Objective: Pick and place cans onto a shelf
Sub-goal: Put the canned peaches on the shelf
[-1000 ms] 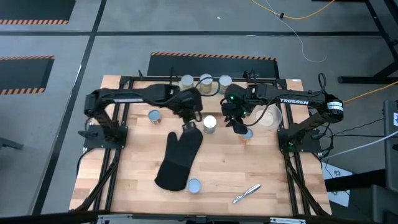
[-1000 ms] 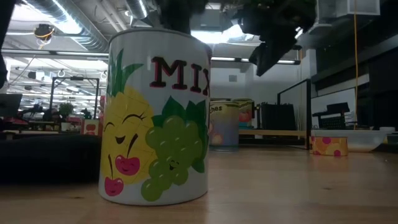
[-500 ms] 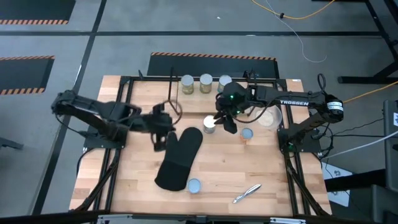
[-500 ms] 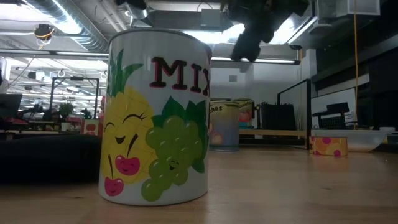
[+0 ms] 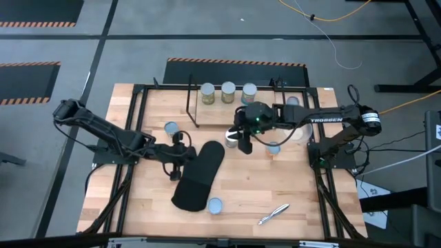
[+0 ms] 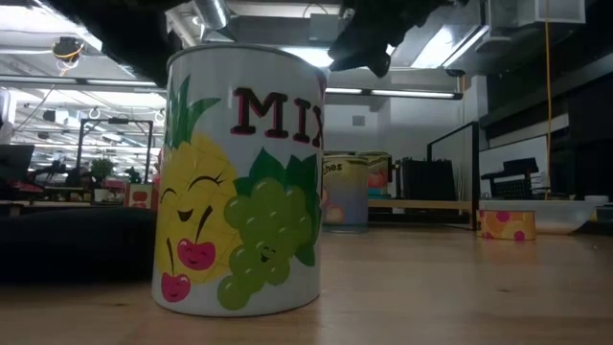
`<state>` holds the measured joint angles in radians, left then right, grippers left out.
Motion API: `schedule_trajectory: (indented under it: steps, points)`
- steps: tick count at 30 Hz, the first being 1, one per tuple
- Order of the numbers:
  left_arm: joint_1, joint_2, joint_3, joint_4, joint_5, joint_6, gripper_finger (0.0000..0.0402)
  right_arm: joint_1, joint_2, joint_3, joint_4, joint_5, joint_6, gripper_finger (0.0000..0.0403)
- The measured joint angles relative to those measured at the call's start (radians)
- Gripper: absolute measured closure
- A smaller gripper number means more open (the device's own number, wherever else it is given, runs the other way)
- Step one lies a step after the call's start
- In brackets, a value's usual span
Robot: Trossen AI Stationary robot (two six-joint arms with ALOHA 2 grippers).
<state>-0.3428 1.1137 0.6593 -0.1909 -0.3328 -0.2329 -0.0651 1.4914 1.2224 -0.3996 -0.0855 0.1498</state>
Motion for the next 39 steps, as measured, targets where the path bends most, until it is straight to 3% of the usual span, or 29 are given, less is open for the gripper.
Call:
schedule_trajectory:
  steps: [7,17,24,39]
  points:
    - [0.000,0.000,-0.048,0.107,0.000,0.000,0.0398,0.041,0.037,0.000,0.011,0.115,0.057,0.0274]
    - [0.000,0.000,-0.048,0.125,0.000,0.000,0.0388,0.047,0.150,0.000,0.029,0.126,0.078,0.0274]
    - [0.000,0.000,-0.048,0.125,0.001,0.000,0.0392,0.046,0.193,0.000,0.025,0.245,0.082,0.0274]
    - [0.000,0.000,-0.048,0.125,0.001,0.000,0.0386,0.046,0.269,0.000,0.030,0.251,0.105,0.0274]
